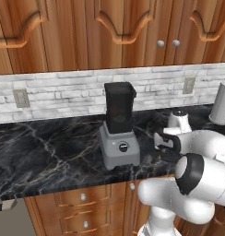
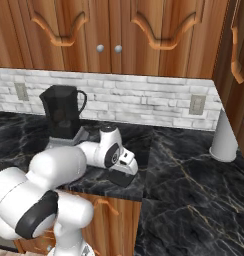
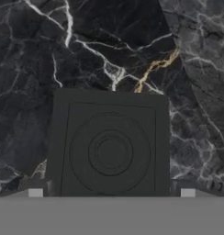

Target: Open the blender lid, put the tangerine in the blender, close the lid, and start the blender.

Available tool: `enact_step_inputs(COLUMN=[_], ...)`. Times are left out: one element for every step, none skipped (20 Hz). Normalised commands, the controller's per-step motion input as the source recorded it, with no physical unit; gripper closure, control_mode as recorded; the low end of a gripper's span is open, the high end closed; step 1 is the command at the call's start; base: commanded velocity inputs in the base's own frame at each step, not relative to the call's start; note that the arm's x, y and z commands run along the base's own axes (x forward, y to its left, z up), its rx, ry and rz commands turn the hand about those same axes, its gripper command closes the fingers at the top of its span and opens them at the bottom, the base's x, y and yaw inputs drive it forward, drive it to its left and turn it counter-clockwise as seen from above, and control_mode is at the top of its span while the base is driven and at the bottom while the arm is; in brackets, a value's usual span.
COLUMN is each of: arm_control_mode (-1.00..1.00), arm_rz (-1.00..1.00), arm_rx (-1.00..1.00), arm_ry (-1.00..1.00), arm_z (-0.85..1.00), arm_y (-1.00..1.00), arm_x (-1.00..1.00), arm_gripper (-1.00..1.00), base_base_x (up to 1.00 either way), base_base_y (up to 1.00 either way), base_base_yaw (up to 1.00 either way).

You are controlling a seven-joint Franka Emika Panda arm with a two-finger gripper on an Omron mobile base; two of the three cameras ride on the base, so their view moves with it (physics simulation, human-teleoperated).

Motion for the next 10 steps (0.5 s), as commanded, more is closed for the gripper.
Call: enact_step_inputs(arm_control_mode=[-1.0, -1.0, -1.0, -1.0, -1.0, -1.0, -1.0, -1.0, -1.0, -1.0], arm_rz=[0.0, 0.0, 0.0, 0.0, 0.0, 0.0, 0.0, 0.0, 0.0, 0.0], arm_rx=[0.0, 0.0, 0.0, 0.01, 0.0, 0.0, 0.0, 0.04, 0.04, 0.05], arm_ry=[0.1, 0.11, 0.1, 0.09, 0.08, 0.07, 0.05, 0.03, 0.02, 0.0], arm_z=[-0.33, -0.34, -0.3, -0.31, -0.37, -0.34, -0.32, -0.26, -0.24, -0.2], arm_y=[0.0, 0.0, 0.0, 0.0, 0.0, 0.0, 0.0, -0.01, -0.03, -0.04], arm_x=[0.14, 0.19, 0.17, 0.18, 0.18, 0.19, 0.19, 0.13, 0.11, 0.04], arm_gripper=[-1.0, -1.0, -1.0, -1.0, -1.0, -1.0, -1.0, -1.0, -1.0, -1.0], base_base_x=[0.0, 0.0, 0.0, 0.0, 0.0, 0.0, 0.0, 0.0, 0.0, 0.0], base_base_y=[0.0, 0.0, 0.0, 0.0, 0.0, 0.0, 0.0, 0.0, 0.0, 0.0], base_base_yaw=[0.0, 0.0, 0.0, 0.0, 0.0, 0.0, 0.0, 0.0, 0.0, 0.0])
